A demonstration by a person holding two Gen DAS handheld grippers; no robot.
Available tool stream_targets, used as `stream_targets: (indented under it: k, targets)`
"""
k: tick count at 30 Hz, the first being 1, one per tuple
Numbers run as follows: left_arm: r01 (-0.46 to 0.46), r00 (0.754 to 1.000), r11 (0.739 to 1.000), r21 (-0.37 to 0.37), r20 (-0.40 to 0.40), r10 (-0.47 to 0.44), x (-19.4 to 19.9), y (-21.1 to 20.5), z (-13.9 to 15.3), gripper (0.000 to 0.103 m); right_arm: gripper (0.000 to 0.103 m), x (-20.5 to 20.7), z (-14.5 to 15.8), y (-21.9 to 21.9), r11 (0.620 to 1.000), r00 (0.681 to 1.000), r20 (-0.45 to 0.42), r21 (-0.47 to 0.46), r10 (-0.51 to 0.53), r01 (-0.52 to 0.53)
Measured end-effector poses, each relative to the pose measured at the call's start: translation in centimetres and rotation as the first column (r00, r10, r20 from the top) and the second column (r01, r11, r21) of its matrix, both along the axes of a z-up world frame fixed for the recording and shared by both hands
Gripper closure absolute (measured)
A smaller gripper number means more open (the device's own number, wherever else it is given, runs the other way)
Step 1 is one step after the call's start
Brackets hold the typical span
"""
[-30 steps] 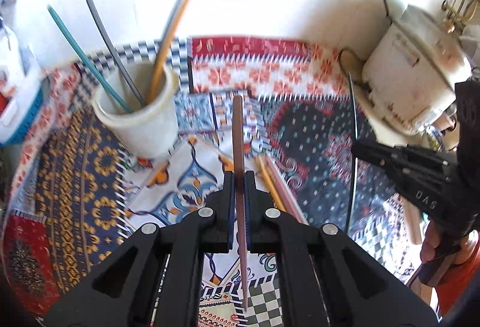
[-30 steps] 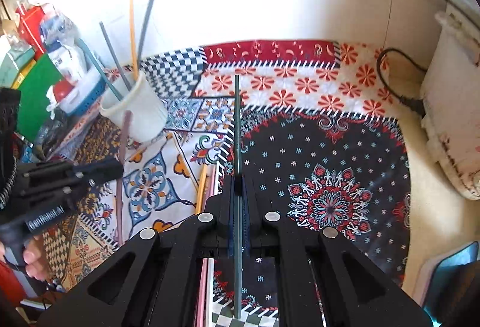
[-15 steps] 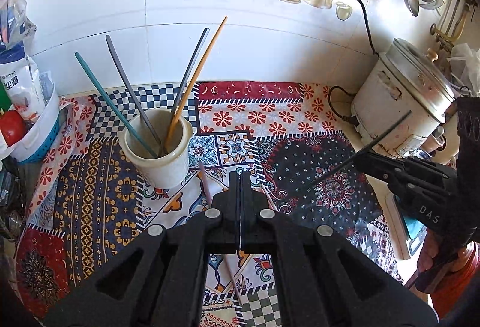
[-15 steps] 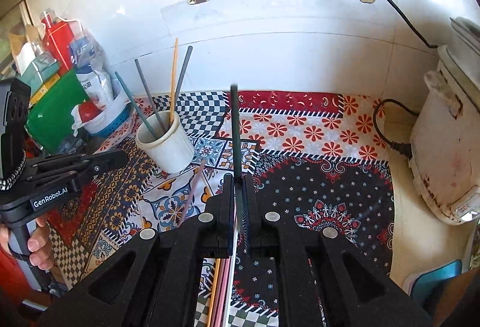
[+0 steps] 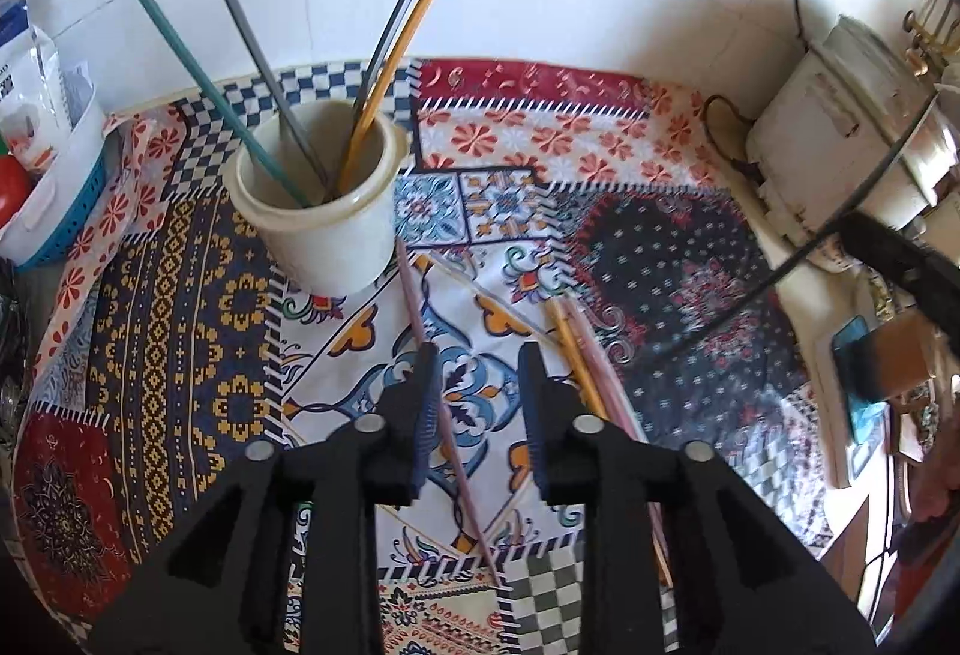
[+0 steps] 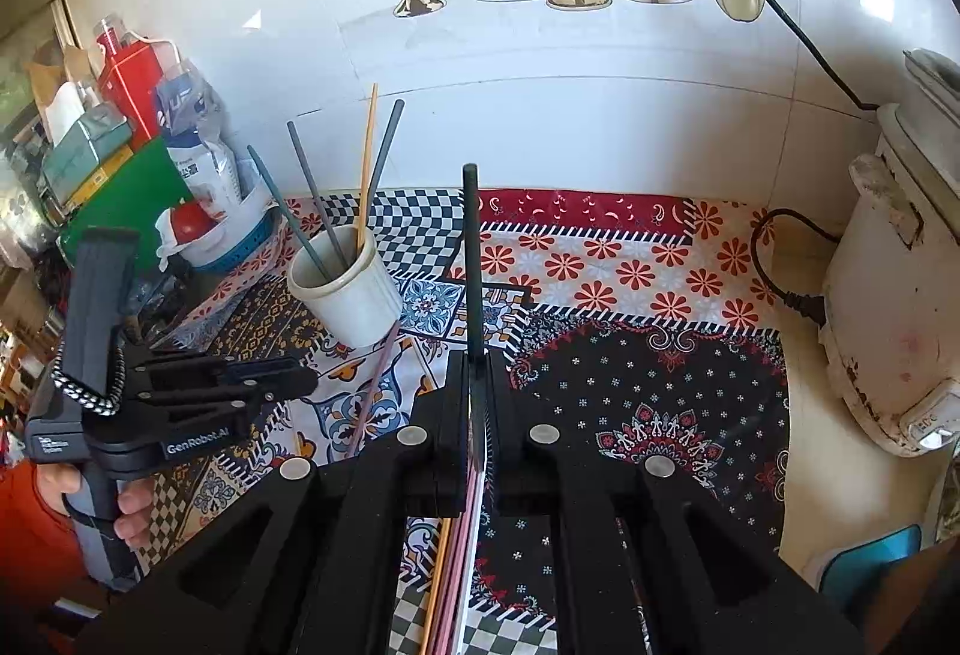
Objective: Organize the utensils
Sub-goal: 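Lift both held sticks upright and carry them over the white cup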
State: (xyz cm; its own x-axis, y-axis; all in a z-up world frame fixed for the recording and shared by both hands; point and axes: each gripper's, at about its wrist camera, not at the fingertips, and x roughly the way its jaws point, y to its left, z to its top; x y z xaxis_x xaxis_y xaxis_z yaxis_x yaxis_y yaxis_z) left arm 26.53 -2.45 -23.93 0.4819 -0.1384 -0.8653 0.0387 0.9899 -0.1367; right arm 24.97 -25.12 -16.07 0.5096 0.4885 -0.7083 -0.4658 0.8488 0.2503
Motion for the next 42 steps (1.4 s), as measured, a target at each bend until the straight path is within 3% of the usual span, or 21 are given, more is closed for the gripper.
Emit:
stream_targets:
  k: [7,17,20,23,26,35,42]
  targets:
    - [-0.023,0.991,1.0,0.012,-0.132,0.025,1.7,0.7,-5.4,0.079,0.101,-0.4,0.7,-0.3,1.0,1.0,0.016,0.001,-0.003,0.003]
    - [-0.056,0.981,0.997,0.051,-0.182,0.065,3.4,0.8,-8.2,0.089,0.101,-0.2,-1.2,-1.2,0.999,0.998,-0.056,-0.039,0.004,-0.006]
    - [-0.053,0.984,0.997,0.061,-0.169,0.063,3.8,0.6,-8.4,0.089,0.098,0.5,-2.6,-1.4,0.997,0.996,-0.091,-0.074,-0.013,0.006]
    - [-0.04,0.986,0.997,0.072,-0.16,0.052,4.2,0.4,-8.4,0.089,0.086,2.2,-4.5,-1.5,0.995,0.987,-0.156,-0.102,-0.034,0.018]
    - [-0.04,0.986,0.996,0.074,-0.156,0.051,4.8,0.5,-8.5,0.091,0.081,4.5,-6.5,-1.5,0.994,0.978,-0.203,-0.105,-0.055,0.034]
    - [-0.035,0.987,0.997,0.066,-0.153,0.045,5.4,0.7,-8.6,0.098,0.081,12.1,-12.3,1.3,0.986,0.947,-0.3,-0.155,-0.112,0.067]
    - [-0.037,0.987,0.997,0.062,-0.153,0.047,5.4,0.7,-8.6,0.099,0.081,13.9,-14.1,3.8,0.974,0.95,-0.298,-0.225,-0.096,0.028]
